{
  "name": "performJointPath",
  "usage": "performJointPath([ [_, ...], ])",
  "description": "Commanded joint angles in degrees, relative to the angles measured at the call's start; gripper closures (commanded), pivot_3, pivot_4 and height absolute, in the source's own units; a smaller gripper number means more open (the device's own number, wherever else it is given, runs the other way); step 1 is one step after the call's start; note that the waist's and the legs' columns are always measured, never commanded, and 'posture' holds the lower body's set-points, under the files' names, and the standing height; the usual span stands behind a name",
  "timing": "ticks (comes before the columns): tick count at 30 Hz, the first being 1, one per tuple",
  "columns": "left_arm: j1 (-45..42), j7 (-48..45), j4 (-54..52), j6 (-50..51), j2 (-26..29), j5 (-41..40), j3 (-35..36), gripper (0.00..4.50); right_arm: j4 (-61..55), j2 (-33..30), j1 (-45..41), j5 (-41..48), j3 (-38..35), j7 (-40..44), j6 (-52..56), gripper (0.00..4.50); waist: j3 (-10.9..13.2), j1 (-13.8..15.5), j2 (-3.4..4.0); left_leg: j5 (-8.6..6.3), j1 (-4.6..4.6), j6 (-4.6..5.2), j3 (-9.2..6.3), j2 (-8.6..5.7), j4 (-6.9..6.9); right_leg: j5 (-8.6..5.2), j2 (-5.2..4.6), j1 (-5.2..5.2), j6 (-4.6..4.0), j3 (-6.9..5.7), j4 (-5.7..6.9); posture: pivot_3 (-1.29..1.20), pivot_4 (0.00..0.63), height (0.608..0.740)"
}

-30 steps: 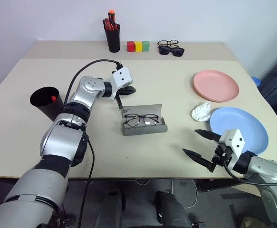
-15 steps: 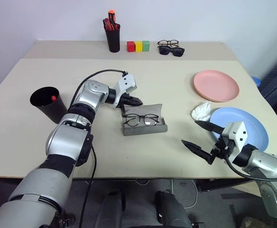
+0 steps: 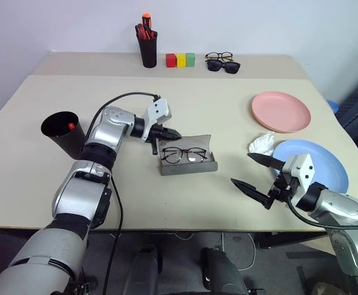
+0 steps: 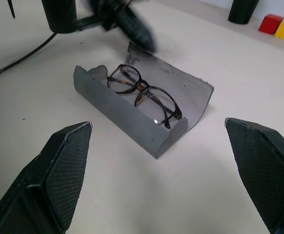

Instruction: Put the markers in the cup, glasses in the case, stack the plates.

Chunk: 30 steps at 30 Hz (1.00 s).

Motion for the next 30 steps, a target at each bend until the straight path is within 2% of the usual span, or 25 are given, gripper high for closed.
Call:
performJointPath([
  [1, -2.3, 6.7, 2.8, -4.3, -1.1, 2.5, -1.1, 4.46, -0.4, -0.1, -0.5, 0.2, -0.6, 0.0, -1.4, 0.00, 0.0, 0.0, 0.00, 0.00, 0.00, 0.00, 0.00, 0.00, 0.00, 0.00, 0.00, 0.00, 0.00, 0.00, 0.01, 0.00, 0.150, 0.740],
  [4, -3.1, 10.4, 5.9, -7.3, -2.3, 5.3, -3.2, 4.46, -0.4, 0.0, -0.1, 0.1, -0.7, -0.1, -1.7, 0.00, 0.0, -0.1, 0.00, 0.00, 0.01, 0.00, 0.01, 0.00, -0.01, 0.00, 0.01, 0.00, 0.00, 0.00, 0.01, 0.00, 0.150, 0.740],
  [9, -3.9, 10.9, 10.5, -9.6, -4.7, 7.4, -5.1, 4.46, -0.5, 0.0, 0.7, 0.1, -1.0, -0.2, -2.2, 0.00, 0.0, 0.0, 0.00, 0.00, 0.00, 0.00, 0.01, 0.00, 0.00, 0.00, 0.01, -0.01, 0.00, 0.00, 0.01, 0.00, 0.150, 0.740],
  [12, -4.5, 5.4, 11.2, -6.3, -6.0, 2.8, -1.4, 4.46, -0.6, 0.1, 1.0, 0.1, -1.0, -0.5, -2.4, 0.00, 0.0, 0.0, 0.00, 0.00, 0.00, 0.00, 0.02, -0.01, 0.00, 0.00, 0.01, 0.00, 0.00, 0.00, -0.02, 0.00, 0.150, 0.740],
  [16, -4.5, -4.4, 8.9, -0.2, -4.6, -1.3, 1.0, 4.46, -0.4, 0.1, 1.2, 0.1, -1.0, -0.6, -2.6, 0.00, 0.0, -0.1, 0.00, 0.00, 0.00, 0.00, 0.02, 0.00, -0.01, 0.00, 0.01, 0.00, -0.01, 0.00, -0.01, 0.00, 0.150, 0.740],
  [19, -2.6, -11.0, 4.7, 3.8, -3.1, -2.4, 0.1, 4.46, 0.6, 0.0, 1.2, 0.0, -0.9, -0.4, -3.1, 0.00, 0.0, -0.3, 0.01, 0.00, 0.03, 0.00, 0.01, 0.00, -0.03, 0.00, 0.02, -0.01, -0.02, 0.00, 0.00, 0.00, 0.150, 0.740],
  [23, 4.0, -19.2, -7.7, 11.3, -0.9, -2.9, -4.0, 4.46, 2.1, -0.1, 0.7, -0.3, -0.5, -0.4, -3.0, 0.00, 0.0, -0.5, 0.04, 0.00, 0.05, 0.00, 0.01, 0.01, -0.05, 0.00, 0.01, 0.02, -0.02, 0.00, 0.01, 0.00, 0.150, 0.740],
  [30, 16.1, -20.4, -28.1, 20.0, 2.0, -2.7, -9.5, 4.46, 5.4, -0.1, 0.9, -2.2, -1.5, -3.2, -2.4, 0.00, -0.1, -0.3, 0.13, 0.00, 0.08, 0.00, 0.00, 0.02, -0.03, -0.01, 0.00, 0.06, -0.04, 0.01, 0.00, 0.00, 0.150, 0.740],
])
